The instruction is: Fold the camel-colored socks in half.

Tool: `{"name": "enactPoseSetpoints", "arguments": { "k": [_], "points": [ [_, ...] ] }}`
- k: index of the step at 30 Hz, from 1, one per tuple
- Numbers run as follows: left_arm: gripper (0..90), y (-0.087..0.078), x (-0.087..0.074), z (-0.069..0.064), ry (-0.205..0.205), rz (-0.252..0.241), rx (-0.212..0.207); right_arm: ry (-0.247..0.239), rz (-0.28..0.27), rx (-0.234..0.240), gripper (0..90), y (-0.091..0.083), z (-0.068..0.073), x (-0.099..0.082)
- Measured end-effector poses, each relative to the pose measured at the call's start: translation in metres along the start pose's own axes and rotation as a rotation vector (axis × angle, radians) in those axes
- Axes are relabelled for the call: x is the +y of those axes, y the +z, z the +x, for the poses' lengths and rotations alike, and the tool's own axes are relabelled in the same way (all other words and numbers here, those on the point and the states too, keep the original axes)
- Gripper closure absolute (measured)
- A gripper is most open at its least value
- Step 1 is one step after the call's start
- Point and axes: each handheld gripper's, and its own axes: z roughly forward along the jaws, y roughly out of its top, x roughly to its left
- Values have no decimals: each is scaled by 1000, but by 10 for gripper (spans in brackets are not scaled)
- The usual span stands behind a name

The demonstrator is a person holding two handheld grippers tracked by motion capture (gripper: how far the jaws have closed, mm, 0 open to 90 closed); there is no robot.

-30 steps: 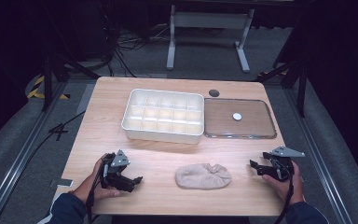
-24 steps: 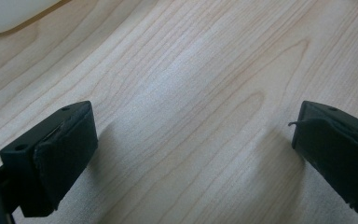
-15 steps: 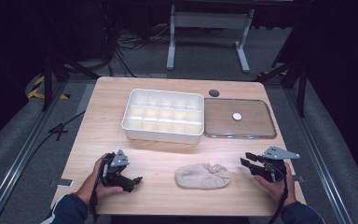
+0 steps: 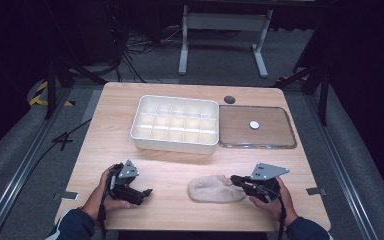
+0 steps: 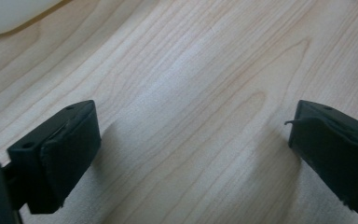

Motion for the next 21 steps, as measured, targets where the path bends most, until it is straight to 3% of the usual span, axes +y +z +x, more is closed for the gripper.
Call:
{"name": "enactPoseSetpoints", "arguments": {
  "k": [2, 8, 11, 14, 18, 21],
  "points": [
    [76, 0, 0, 0, -19, -13, 2, -13, 9, 34, 891, 10, 9, 5],
    [174, 0, 2, -2, -35, -30, 10, -47, 43, 67, 891, 30, 23, 11],
    [263, 2, 9, -9, -23, -36, -25, -61, 56, 79, 891, 41, 28, 12],
    [301, 6, 19, -17, -35, -58, -29, -67, 67, 88, 892, 49, 33, 13],
    [348, 11, 33, -28, -59, -102, -82, -86, 109, 93, 893, 60, 39, 13],
    [382, 18, 46, -41, -54, -124, -121, -93, 114, 84, 895, 63, 41, 14]
  ]
}}
